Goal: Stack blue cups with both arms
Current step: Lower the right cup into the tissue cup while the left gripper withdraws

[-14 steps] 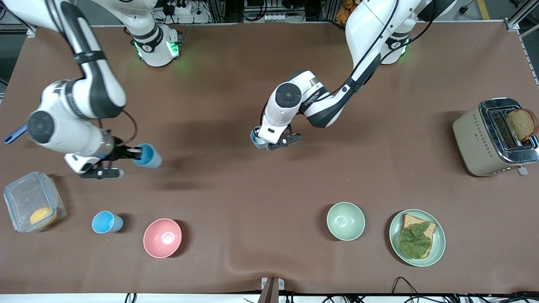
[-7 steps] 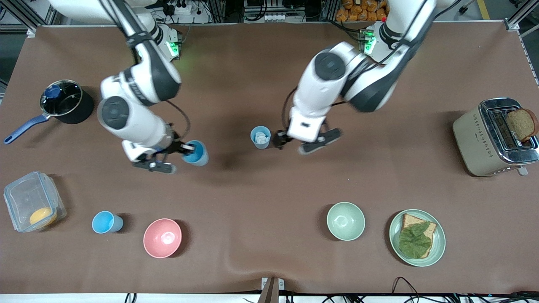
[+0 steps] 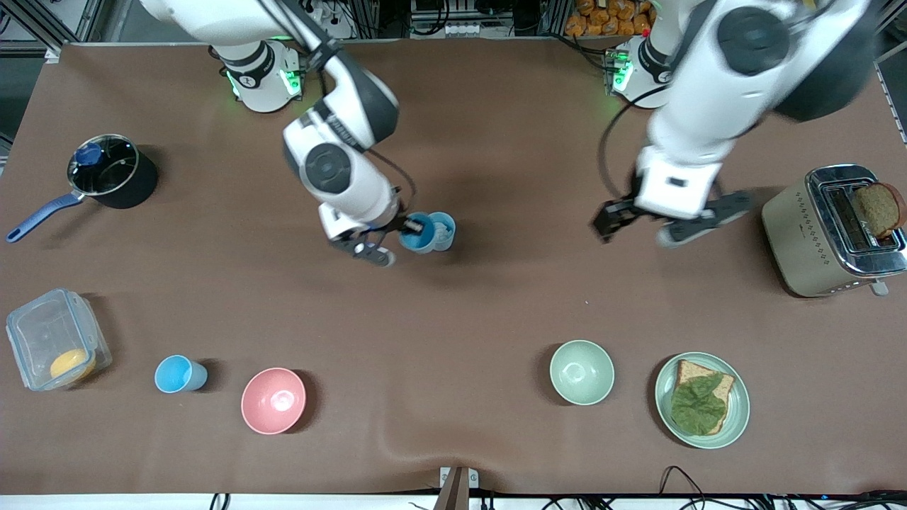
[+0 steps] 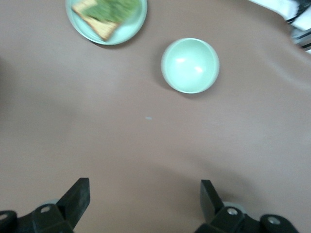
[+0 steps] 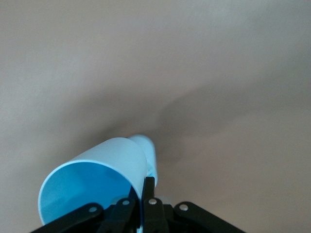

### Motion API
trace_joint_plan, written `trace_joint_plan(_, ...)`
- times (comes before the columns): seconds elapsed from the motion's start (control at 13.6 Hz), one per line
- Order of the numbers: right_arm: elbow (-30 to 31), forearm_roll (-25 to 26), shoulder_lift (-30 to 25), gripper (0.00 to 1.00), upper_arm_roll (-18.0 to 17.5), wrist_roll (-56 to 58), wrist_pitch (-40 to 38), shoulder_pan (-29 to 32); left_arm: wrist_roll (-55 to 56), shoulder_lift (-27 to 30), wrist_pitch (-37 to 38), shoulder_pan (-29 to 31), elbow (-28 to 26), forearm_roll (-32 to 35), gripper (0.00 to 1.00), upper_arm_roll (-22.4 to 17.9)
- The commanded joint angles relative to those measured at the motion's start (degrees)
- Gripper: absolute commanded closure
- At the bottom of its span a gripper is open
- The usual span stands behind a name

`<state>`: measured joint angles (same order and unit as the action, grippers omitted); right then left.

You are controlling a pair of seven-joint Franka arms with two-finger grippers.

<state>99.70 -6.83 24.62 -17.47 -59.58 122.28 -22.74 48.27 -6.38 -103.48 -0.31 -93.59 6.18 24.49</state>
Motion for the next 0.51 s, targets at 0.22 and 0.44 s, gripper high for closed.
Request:
trace_joint_plan(0.22, -1.1, -0.4, 1.1, 1.0, 0.8, -3.8, 0.3, -3.0, -25.0, 5.6, 12.5, 14.3, 2.7, -7.3, 0.0, 1.3)
trace_joint_plan(0.44, -1.1, 0.4, 3.1, 1.0, 1.1, -4.4, 0.3, -4.1, -27.0, 6.0, 17.1, 14.9, 3.8, -7.1, 0.0, 1.2)
